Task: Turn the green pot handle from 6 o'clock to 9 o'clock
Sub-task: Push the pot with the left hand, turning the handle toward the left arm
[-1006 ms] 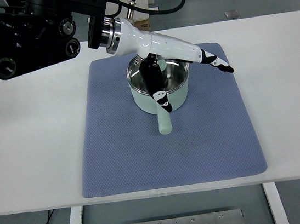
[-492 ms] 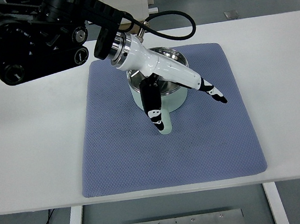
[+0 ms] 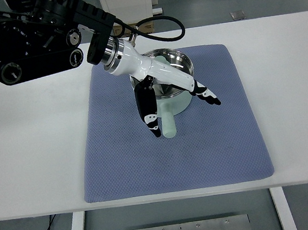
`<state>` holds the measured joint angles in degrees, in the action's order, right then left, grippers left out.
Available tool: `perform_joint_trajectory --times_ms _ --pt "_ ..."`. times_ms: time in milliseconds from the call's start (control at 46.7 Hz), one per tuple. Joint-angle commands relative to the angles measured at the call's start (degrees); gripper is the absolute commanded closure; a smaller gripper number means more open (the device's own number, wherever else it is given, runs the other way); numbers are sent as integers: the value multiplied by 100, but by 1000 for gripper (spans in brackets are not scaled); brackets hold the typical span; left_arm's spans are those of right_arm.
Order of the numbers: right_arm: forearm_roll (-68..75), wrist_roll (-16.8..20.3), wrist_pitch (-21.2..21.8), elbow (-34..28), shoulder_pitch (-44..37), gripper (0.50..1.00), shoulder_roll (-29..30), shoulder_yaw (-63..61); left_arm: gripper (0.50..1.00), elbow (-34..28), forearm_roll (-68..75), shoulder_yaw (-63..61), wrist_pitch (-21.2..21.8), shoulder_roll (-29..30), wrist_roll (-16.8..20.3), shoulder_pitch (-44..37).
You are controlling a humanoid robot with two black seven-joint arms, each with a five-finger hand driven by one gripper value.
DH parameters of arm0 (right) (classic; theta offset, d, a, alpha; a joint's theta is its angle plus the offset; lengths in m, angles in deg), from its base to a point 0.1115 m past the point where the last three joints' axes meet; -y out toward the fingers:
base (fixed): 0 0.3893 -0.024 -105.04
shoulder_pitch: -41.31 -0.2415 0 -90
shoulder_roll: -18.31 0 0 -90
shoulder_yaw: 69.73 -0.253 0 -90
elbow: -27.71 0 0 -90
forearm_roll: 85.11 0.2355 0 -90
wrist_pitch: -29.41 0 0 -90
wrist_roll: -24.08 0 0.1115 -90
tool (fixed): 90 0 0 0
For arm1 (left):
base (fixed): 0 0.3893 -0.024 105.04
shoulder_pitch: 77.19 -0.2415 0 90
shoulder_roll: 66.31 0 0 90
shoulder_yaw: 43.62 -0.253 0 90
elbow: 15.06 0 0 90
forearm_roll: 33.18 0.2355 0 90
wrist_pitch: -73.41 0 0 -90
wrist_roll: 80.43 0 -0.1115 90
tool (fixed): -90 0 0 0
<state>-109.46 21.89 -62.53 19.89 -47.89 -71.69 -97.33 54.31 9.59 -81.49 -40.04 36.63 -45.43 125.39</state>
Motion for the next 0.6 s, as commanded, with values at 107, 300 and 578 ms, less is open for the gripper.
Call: perform_joint_trajectory --times_ms 107,300,578 --pt "0 0 0 0 8 500 0 0 500 -2 899 -1 15 -160 0 1" --pt "0 0 0 0 -1 500 0 0 500 -2 1163 -10 -3 -292 0 -52" --pt "0 0 0 0 -1 500 0 0 500 -143 1637 -10 6 -538 0 -236"
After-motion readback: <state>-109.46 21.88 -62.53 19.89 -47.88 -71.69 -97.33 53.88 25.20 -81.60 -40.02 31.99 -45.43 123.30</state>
